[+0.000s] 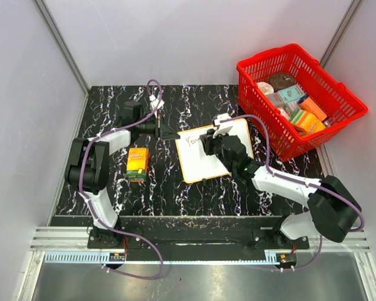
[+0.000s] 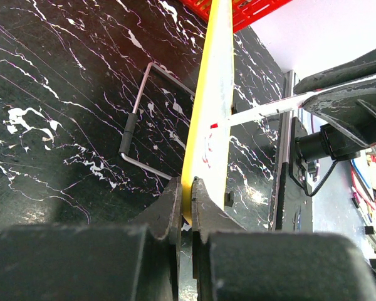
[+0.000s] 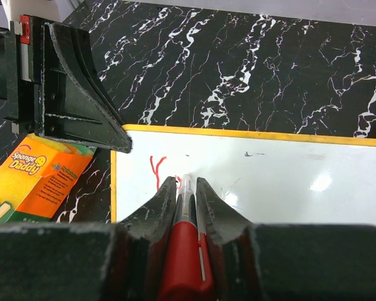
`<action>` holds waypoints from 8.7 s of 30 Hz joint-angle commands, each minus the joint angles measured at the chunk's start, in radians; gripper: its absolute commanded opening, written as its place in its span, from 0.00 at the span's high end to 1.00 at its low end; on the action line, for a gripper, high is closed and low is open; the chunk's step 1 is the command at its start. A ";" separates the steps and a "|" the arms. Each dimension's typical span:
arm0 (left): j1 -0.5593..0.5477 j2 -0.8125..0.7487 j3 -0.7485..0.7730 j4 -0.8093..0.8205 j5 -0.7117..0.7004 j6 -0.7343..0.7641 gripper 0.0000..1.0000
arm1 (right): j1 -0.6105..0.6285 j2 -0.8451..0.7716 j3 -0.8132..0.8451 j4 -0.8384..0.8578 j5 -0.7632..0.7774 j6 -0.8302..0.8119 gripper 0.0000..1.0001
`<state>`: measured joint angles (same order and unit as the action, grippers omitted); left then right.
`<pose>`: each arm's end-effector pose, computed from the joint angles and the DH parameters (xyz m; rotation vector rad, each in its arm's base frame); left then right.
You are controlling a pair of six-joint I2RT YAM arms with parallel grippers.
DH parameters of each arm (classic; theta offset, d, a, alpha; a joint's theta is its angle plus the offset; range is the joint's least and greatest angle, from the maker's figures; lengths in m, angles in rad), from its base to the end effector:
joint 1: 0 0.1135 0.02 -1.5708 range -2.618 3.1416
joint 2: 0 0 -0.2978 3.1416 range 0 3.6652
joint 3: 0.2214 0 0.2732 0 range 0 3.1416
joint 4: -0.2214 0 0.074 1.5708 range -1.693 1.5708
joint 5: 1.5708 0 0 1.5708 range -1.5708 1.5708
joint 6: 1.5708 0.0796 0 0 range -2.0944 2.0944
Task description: Write a sentence on the whiteboard
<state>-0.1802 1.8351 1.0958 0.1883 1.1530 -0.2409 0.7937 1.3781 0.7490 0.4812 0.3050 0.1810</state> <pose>0.4058 -0.1479 0.2101 0.6467 1.9622 -1.4615 0.2709 0.2414 0.2754 -0.3012 1.7072 0.4604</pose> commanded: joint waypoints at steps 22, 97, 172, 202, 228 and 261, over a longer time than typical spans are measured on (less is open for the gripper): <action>-0.030 -0.022 0.010 -0.026 0.001 0.104 1.00 | -0.004 -0.025 -0.026 0.023 0.017 0.014 1.00; -0.035 -0.027 0.015 -0.059 -0.009 0.129 1.00 | -0.042 -0.166 -0.045 -0.027 0.026 0.029 1.00; -0.041 -0.030 0.018 -0.079 -0.019 0.146 1.00 | -0.073 -0.151 -0.059 -0.085 0.088 0.031 1.00; -0.045 -0.030 0.021 -0.085 -0.019 0.152 1.00 | -0.080 -0.125 -0.037 -0.036 0.117 0.025 1.00; -0.048 -0.034 0.026 -0.110 -0.022 0.170 1.00 | -0.083 -0.112 -0.034 -0.059 0.057 0.043 1.00; -0.053 -0.034 0.027 -0.124 -0.030 0.181 1.00 | -0.085 -0.123 -0.020 -0.073 0.111 0.037 1.00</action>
<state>-0.1967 1.8210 1.1194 0.0986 1.1362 -0.1719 0.7185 1.2461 0.6807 0.3759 0.3843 0.2249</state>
